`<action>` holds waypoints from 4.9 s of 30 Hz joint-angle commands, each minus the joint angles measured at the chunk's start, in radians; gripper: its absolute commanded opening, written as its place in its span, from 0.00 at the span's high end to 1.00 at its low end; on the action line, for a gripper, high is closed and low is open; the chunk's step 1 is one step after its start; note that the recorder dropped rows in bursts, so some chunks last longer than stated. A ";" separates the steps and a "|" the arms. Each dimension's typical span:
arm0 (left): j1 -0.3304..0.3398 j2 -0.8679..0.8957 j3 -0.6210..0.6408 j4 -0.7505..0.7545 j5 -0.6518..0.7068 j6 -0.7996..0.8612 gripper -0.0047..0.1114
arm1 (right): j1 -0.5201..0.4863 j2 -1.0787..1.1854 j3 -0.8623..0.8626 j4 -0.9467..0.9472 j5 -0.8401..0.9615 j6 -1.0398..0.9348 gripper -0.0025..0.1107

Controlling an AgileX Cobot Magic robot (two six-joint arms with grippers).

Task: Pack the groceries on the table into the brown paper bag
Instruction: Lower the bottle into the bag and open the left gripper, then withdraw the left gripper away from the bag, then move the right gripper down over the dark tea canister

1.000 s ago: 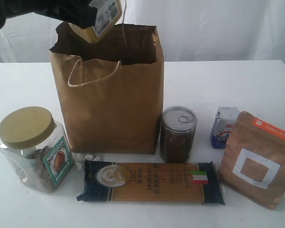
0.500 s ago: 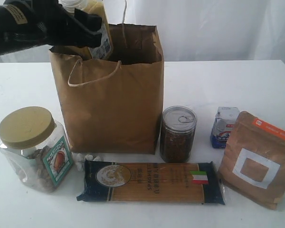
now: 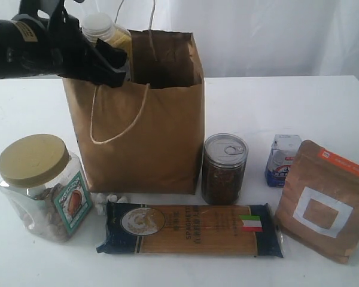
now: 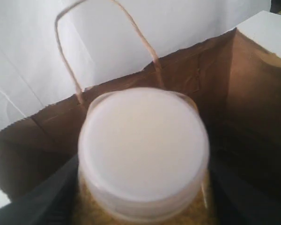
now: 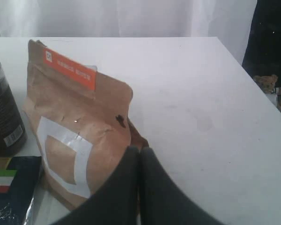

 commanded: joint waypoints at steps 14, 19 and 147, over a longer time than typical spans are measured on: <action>0.003 -0.009 -0.012 -0.014 -0.082 0.109 0.32 | -0.006 -0.006 0.005 0.000 -0.004 0.002 0.98; 0.003 -0.009 -0.012 -0.014 -0.082 0.109 0.32 | -0.006 -0.006 0.005 0.000 -0.004 0.002 0.98; 0.541 -1.041 1.003 0.102 0.265 -0.493 0.96 | 0.294 1.512 -1.322 0.469 0.684 -0.926 0.98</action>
